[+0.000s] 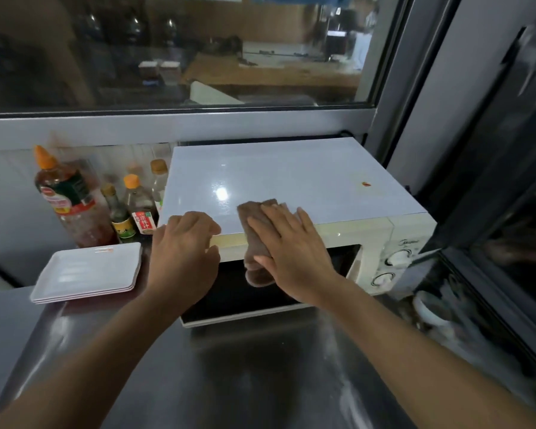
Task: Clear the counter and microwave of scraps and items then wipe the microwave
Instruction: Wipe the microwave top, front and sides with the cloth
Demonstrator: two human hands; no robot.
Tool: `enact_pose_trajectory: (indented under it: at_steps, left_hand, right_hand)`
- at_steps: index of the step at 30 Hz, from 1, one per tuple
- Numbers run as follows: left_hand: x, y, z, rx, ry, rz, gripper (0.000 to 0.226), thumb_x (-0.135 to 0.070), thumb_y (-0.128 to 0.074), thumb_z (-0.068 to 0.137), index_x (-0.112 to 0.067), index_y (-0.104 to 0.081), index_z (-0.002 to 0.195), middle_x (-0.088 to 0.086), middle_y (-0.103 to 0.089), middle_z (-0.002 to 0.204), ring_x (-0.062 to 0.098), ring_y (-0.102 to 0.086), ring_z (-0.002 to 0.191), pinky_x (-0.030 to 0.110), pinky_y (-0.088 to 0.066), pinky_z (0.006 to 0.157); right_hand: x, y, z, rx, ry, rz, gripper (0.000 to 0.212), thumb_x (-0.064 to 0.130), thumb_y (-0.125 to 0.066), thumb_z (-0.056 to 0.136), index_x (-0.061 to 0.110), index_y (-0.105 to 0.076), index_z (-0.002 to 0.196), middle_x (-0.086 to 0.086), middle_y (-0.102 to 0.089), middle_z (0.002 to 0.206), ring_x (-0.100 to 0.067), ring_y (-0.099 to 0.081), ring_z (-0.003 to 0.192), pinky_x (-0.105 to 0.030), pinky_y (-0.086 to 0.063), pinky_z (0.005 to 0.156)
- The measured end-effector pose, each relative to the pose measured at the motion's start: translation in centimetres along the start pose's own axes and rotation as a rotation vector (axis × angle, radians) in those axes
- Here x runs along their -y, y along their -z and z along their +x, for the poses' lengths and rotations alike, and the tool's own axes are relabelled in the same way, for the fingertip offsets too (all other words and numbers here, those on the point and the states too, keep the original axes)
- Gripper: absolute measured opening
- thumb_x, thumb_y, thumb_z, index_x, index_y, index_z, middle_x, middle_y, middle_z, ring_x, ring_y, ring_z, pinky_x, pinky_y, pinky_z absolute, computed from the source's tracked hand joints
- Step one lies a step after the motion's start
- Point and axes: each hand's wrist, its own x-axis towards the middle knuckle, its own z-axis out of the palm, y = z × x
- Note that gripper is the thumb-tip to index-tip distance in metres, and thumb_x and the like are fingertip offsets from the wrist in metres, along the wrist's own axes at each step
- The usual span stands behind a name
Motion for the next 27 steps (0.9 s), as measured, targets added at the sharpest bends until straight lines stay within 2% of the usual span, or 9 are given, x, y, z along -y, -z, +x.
enact_pose_trajectory:
  at_steps: [4, 8, 13, 17, 19, 21, 23, 26, 27]
  left_hand:
    - [-4.7, -2.2, 0.8, 0.025, -0.087, -0.023, 0.029, -0.008, -0.061, 0.082, -0.014, -0.061, 0.11, 0.001, -0.061, 0.118, 0.025, -0.05, 0.111, 0.038, -0.035, 0.092]
    - [-9.5, -4.5, 2.2, 0.034, -0.173, -0.058, 0.036, -0.012, -0.048, 0.076, -0.014, -0.063, 0.109, 0.001, -0.063, 0.115, 0.029, -0.053, 0.108, 0.036, -0.033, 0.087]
    - [-15.0, -7.3, 4.3, 0.048, -0.278, -0.035, 0.04, -0.011, -0.045, 0.075, -0.017, -0.063, 0.111, -0.002, -0.062, 0.117, 0.028, -0.054, 0.107, 0.037, -0.035, 0.086]
    - [-17.5, -8.9, 5.6, 0.072, -0.319, 0.002, 0.044, -0.029, -0.034, 0.079, -0.02, -0.064, 0.11, -0.002, -0.062, 0.115, 0.028, -0.056, 0.103, 0.037, -0.037, 0.085]
    - [-17.6, -9.3, 5.7, 0.057, -0.3, -0.017, 0.044, -0.032, -0.034, 0.08, -0.02, -0.063, 0.11, -0.002, -0.06, 0.115, 0.026, -0.054, 0.099, 0.034, -0.037, 0.082]
    - [-17.4, -9.5, 5.4, 0.04, -0.292, -0.038, 0.042, -0.032, -0.036, 0.082, -0.02, -0.063, 0.112, -0.002, -0.059, 0.116, 0.025, -0.053, 0.097, 0.035, -0.039, 0.082]
    - [-17.3, -9.6, 5.3, 0.031, -0.285, -0.039, 0.043, -0.033, -0.035, 0.083, -0.019, -0.063, 0.113, -0.002, -0.058, 0.117, 0.025, -0.052, 0.097, 0.036, -0.042, 0.081]
    - [-17.5, -9.8, 5.3, 0.012, -0.268, -0.029, 0.042, -0.031, -0.035, 0.083, -0.02, -0.063, 0.112, -0.003, -0.058, 0.115, 0.024, -0.051, 0.095, 0.035, -0.042, 0.079]
    - [-17.6, -9.9, 5.2, -0.001, -0.27, -0.018, 0.041, -0.03, -0.035, 0.083, -0.021, -0.063, 0.112, -0.003, -0.058, 0.115, 0.024, -0.051, 0.095, 0.035, -0.043, 0.078]
  right_hand:
    - [-7.9, 0.5, -3.4, 0.006, -0.07, -0.048, 0.063, 0.04, -0.049, 0.09, 0.022, -0.025, 0.146, -0.004, -0.027, 0.154, -0.025, -0.022, 0.143, -0.047, -0.006, 0.116]
    - [-15.5, 1.6, -6.6, 0.021, -0.152, -0.117, 0.06, 0.044, -0.033, 0.088, 0.019, -0.035, 0.142, -0.007, -0.038, 0.147, -0.027, -0.035, 0.135, -0.048, -0.011, 0.11]
    - [-21.7, 1.9, -9.3, 0.008, -0.199, -0.034, 0.062, 0.046, -0.024, 0.088, 0.022, -0.029, 0.145, -0.003, -0.028, 0.152, -0.021, -0.022, 0.139, -0.051, -0.01, 0.116]
    - [-23.6, 1.5, -10.0, -0.06, -0.21, 0.167, 0.06, 0.037, -0.032, 0.089, 0.025, -0.023, 0.147, 0.007, -0.014, 0.156, -0.012, -0.018, 0.141, -0.045, -0.009, 0.119]
    - [-23.4, 1.1, -10.0, -0.138, -0.235, 0.348, 0.058, 0.032, -0.034, 0.088, 0.027, -0.026, 0.146, 0.01, -0.014, 0.156, -0.012, -0.02, 0.14, -0.041, -0.016, 0.117]
    - [-22.5, 0.4, -10.1, -0.232, -0.304, 0.58, 0.058, 0.032, -0.033, 0.088, 0.028, -0.027, 0.145, 0.01, -0.015, 0.155, -0.011, -0.027, 0.137, -0.03, -0.026, 0.11]
    - [-21.5, -0.4, -10.4, -0.314, -0.406, 0.799, 0.058, 0.032, -0.034, 0.089, 0.028, -0.024, 0.146, 0.006, -0.02, 0.155, -0.007, -0.031, 0.131, -0.016, -0.029, 0.1]
    - [-20.3, -1.9, -10.8, -0.431, -0.51, 0.96, 0.059, 0.036, -0.033, 0.09, 0.022, -0.021, 0.147, -0.005, -0.036, 0.148, -0.015, -0.045, 0.126, -0.023, -0.041, 0.099]
    - [-20.1, -2.5, -11.0, -0.453, -0.521, 0.986, 0.059, 0.036, -0.033, 0.091, 0.02, -0.021, 0.147, -0.007, -0.04, 0.146, -0.014, -0.048, 0.124, -0.022, -0.042, 0.097]
